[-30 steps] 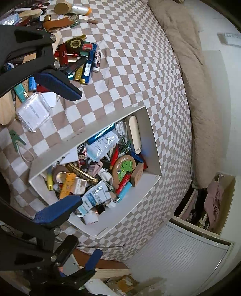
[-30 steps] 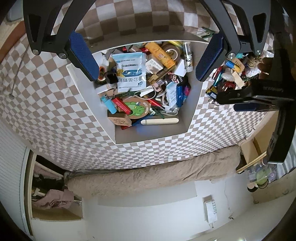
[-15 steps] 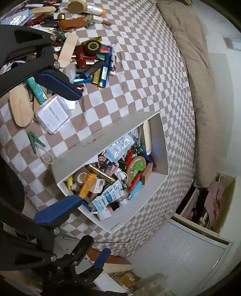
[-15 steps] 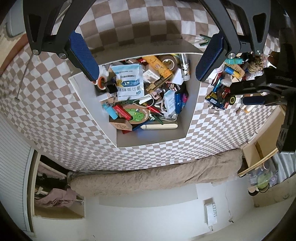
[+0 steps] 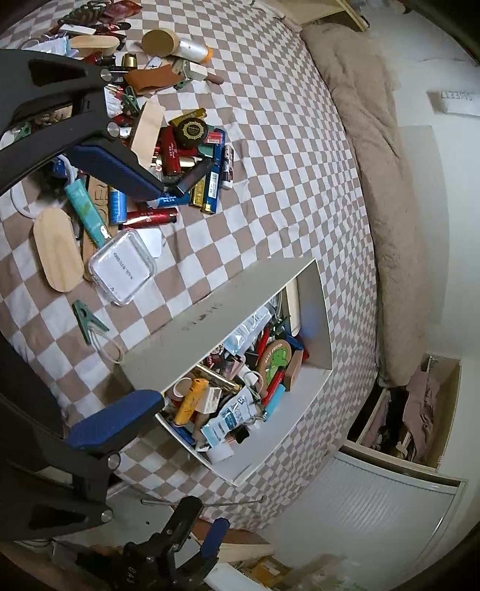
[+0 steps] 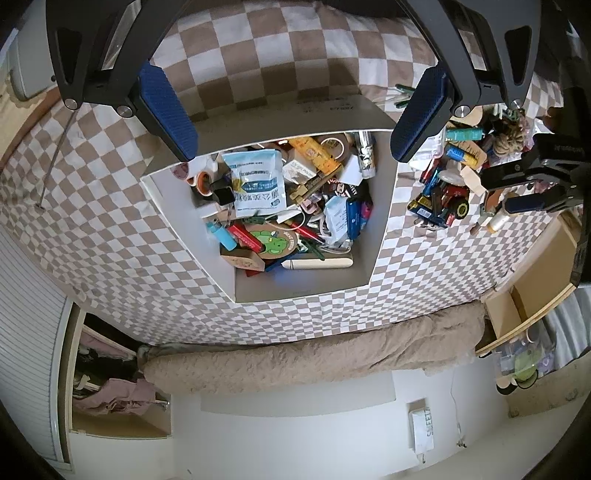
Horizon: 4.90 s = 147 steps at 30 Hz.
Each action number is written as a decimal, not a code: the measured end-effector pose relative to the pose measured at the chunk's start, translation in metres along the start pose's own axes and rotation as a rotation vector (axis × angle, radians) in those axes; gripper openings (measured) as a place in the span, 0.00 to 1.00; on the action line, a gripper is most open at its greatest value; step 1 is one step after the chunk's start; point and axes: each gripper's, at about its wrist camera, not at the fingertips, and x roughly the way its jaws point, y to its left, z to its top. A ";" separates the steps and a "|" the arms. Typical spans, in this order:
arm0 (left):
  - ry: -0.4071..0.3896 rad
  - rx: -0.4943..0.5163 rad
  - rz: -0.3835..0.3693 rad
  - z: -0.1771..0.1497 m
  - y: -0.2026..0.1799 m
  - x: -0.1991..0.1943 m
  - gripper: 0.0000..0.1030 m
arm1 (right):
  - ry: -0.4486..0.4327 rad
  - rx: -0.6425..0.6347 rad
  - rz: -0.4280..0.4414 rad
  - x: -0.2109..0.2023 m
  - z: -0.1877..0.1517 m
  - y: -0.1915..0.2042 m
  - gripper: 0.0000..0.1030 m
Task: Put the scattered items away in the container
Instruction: 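Move both open tools back from the shoebox toward the pile, then reach the left tool toward the pink-item bag while the right approaches the green clothespin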
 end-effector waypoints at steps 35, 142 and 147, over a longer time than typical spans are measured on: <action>-0.048 -0.034 0.045 -0.025 0.028 -0.030 1.00 | 0.021 -0.036 0.004 -0.003 -0.007 0.034 1.00; 0.000 -0.430 0.446 -0.213 0.183 0.010 1.00 | 0.221 -0.147 0.174 0.125 -0.144 0.210 1.00; -0.091 -0.480 0.389 -0.213 0.188 -0.004 0.97 | 0.140 -0.069 0.196 0.121 -0.151 0.202 1.00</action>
